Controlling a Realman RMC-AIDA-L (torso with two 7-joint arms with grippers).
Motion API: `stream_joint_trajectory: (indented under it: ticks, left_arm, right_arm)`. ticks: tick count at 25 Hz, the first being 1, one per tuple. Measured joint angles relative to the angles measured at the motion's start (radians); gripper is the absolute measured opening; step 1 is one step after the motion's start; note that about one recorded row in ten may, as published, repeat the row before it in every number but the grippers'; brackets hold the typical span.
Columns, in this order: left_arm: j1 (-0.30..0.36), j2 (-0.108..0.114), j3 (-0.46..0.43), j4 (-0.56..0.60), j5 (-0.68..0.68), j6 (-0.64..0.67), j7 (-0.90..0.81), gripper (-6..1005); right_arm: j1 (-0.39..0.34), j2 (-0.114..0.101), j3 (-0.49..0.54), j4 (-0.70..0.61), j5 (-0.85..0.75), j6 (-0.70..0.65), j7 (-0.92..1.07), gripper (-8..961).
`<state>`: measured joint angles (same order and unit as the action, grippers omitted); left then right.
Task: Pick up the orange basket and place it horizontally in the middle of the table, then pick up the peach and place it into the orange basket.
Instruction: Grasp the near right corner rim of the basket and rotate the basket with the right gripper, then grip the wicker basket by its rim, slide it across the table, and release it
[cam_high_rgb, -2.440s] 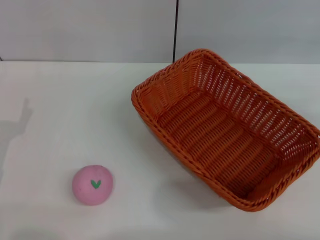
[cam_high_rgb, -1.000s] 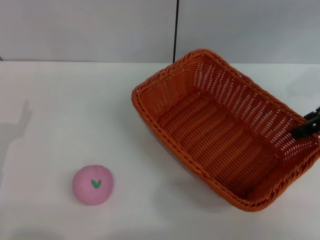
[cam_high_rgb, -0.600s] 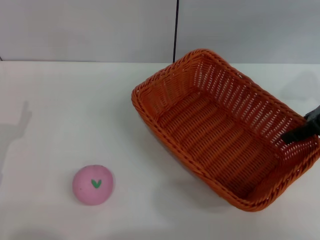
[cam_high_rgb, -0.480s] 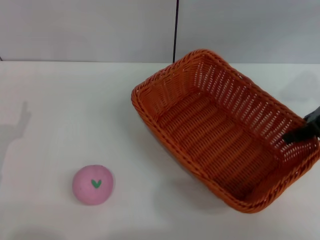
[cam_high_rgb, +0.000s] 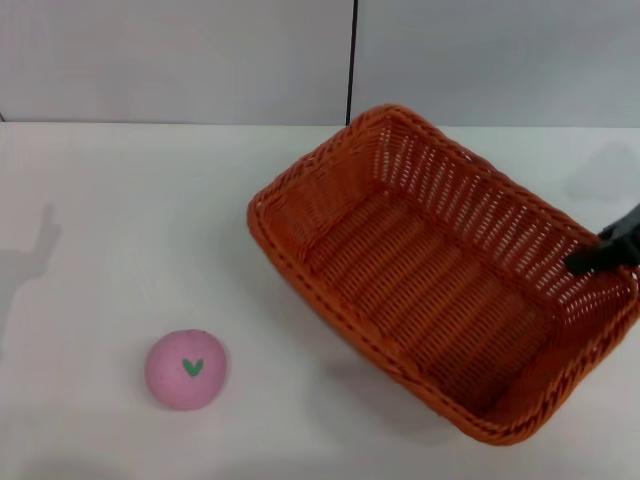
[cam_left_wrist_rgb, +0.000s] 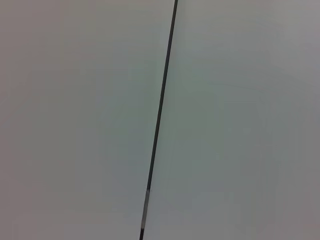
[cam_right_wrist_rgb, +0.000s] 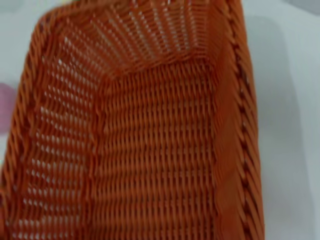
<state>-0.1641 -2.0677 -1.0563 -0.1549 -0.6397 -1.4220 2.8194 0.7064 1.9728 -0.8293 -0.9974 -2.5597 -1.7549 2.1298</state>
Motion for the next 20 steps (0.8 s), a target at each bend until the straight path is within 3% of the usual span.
stream_joint_trajectory:
  ticks: [10, 13, 20]
  left_arm:
    - [-0.001, 0.000, -0.003, 0.000, -0.001, 0.000, 0.000, 860]
    - [-0.004, 0.000, -0.004, 0.000, -0.001, 0.000, 0.000, 860]
    - [-0.006, 0.000, -0.003, 0.000, -0.002, 0.000, 0.000, 860]
  right_arm:
    - [-0.065, -0.065, 0.067, -0.062, 0.288, -0.057, -0.107, 173]
    - [-0.062, -0.095, 0.096, -0.066, 0.361, -0.080, -0.171, 173]
    - [-0.031, -0.121, 0.098, -0.067, 0.392, -0.101, -0.258, 172]
